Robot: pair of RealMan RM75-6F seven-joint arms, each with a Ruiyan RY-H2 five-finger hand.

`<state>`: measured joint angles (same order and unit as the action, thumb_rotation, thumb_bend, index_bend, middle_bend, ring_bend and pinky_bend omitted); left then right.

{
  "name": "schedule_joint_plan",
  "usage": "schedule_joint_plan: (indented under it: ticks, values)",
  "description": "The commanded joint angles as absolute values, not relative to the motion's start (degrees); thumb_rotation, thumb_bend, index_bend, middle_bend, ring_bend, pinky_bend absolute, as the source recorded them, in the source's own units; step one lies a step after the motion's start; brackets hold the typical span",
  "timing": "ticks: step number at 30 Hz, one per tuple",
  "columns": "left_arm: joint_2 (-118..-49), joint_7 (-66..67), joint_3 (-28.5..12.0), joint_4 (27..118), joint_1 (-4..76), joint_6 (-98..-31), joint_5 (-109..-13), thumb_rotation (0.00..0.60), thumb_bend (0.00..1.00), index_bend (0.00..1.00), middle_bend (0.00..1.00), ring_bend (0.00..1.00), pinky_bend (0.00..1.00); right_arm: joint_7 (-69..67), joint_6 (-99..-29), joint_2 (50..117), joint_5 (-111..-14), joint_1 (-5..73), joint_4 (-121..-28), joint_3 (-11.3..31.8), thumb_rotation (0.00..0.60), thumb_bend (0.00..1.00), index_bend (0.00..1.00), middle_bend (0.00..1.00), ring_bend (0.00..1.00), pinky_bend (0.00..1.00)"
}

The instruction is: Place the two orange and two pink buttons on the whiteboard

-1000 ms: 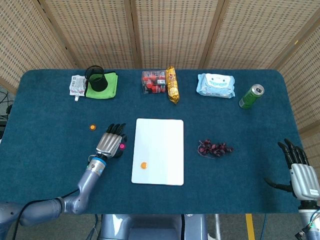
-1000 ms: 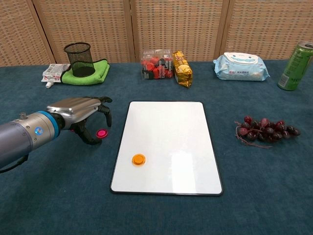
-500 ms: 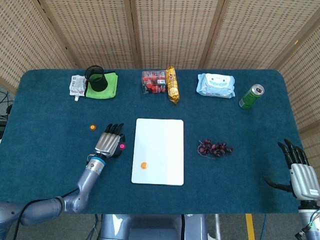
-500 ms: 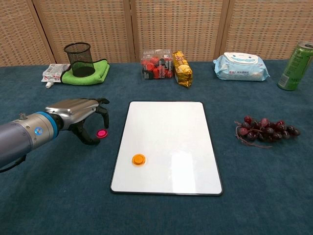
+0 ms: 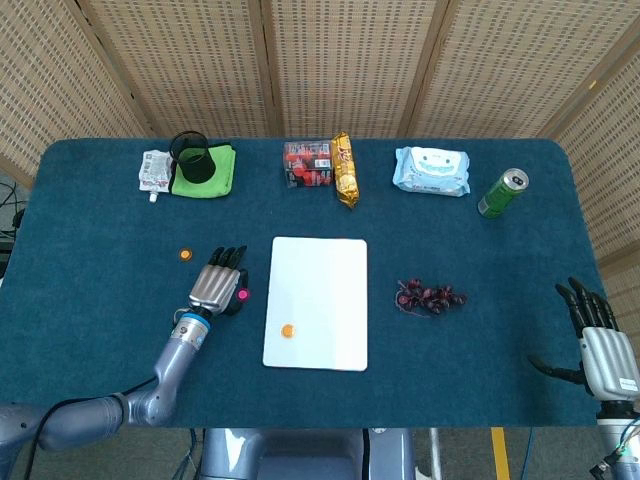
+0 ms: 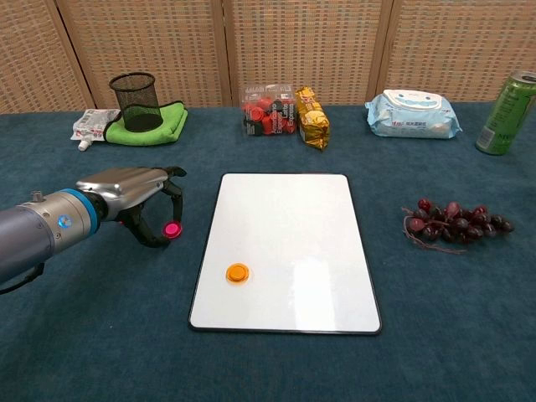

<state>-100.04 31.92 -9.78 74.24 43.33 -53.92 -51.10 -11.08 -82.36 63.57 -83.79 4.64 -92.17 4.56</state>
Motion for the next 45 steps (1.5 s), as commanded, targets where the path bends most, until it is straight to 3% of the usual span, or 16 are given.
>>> schedule_joint_plan:
  ticks: [1,9,20,45]
  values:
    - [-99.52,32.20,-10.04,75.05,43.51,-54.25,-51.04,0.600,0.34,0.59,0.00,0.00,0.00,-11.16,-82.38,63.56,-83.81,4.63,-92.19,4.56,0.600,0.07,0.00,0.00,0.00,0.00]
    - [-98.44,32.70,-12.74,78.97,45.60,-53.70,-48.87,0.600,0.33,0.59,0.00,0.00,0.00,-11.18,-82.33,63.53,-83.79,4.64,-92.23,4.54,0.600,0.07,0.00,0.00,0.00,0.00]
    - [-102.52,37.03,-15.41,77.81,51.07,-52.88,-43.63,0.600,0.33,0.59,0.00,0.00,0.00,-11.73,-81.96,63.40,-83.58,4.76,-92.09,4.60,0.600,0.06,0.00,0.00,0.00,0.00]
    - [-106.70,40.79,-11.43,86.25,54.86,-55.28,-42.07,0.600,0.31,0.59,0.00,0.00,0.00,-12.24,-81.52,63.17,-83.46,4.89,-92.22,4.55,0.600,0.07,0.00,0.00,0.00,0.00]
